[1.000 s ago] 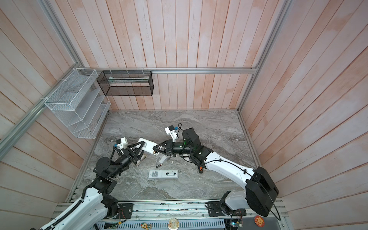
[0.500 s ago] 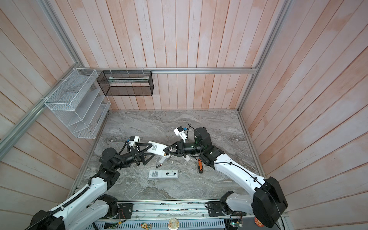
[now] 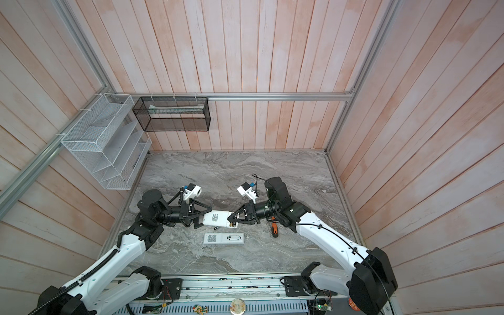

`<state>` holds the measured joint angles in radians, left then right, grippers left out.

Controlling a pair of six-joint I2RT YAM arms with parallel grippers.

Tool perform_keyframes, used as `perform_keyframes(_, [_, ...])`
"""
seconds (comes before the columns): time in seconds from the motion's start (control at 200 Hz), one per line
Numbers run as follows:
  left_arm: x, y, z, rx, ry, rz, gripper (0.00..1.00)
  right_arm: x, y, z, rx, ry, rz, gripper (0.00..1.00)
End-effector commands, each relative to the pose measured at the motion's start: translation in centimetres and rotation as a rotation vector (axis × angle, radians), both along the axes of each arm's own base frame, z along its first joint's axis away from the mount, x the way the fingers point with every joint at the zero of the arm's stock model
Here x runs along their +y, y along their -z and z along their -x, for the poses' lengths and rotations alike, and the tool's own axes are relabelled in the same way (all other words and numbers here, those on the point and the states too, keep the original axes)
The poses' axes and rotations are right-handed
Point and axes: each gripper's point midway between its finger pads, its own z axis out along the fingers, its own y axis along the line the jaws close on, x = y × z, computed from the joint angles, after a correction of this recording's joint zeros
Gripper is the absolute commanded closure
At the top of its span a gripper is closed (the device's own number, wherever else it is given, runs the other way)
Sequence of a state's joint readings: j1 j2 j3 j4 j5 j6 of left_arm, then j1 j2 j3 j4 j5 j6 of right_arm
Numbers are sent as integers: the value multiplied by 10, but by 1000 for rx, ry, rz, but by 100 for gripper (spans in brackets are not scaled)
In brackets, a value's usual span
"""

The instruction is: Unload the batteries from the remote control

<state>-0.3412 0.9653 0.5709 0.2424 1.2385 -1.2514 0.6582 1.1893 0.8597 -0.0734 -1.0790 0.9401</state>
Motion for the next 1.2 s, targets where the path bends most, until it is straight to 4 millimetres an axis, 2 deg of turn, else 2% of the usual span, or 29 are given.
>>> perform_keyframes(0.0, [3,6,14,-14,55,-9,3,-1,-14,1,-39,-25,-23,89])
perform_keyframes(0.06, [3,5,13,-19,43,0,11,0,-12,1,-34,-30,-17,89])
perform_keyframes(0.185, [2,7,10,-17,28,20,35,0,-11,0,-34,-34,-7,89])
perform_keyframes(0.275, [2,6,10,-21,26,25,45,0,-10,-1,-34,-33,-4,89])
perform_keyframes(0.445, [2,5,8,-28,18,31,59,1,-7,-1,-28,-34,1,89])
perform_keyframes(0.64, [2,6,7,-28,8,39,67,1,-6,-2,-26,-29,-1,89])
perform_keyframes(0.735, [2,7,6,-29,12,39,76,1,-5,-3,-25,-20,-1,88])
perform_keyframes(0.78, [1,7,6,-30,16,39,84,1,-5,-4,-28,-14,2,83])
perform_keyframes(0.835, [1,9,6,-25,19,35,87,-1,-3,-8,-33,4,14,75])
perform_keyframes(0.955, [1,14,4,-20,18,20,88,-11,-1,-24,-60,85,51,50])
perform_keyframes(1.13, [0,27,0,-1,3,-11,89,-25,-12,-48,-132,227,68,22])
perform_keyframes(1.195, [1,32,-1,1,-10,-22,89,-33,-13,-57,-167,287,102,9])
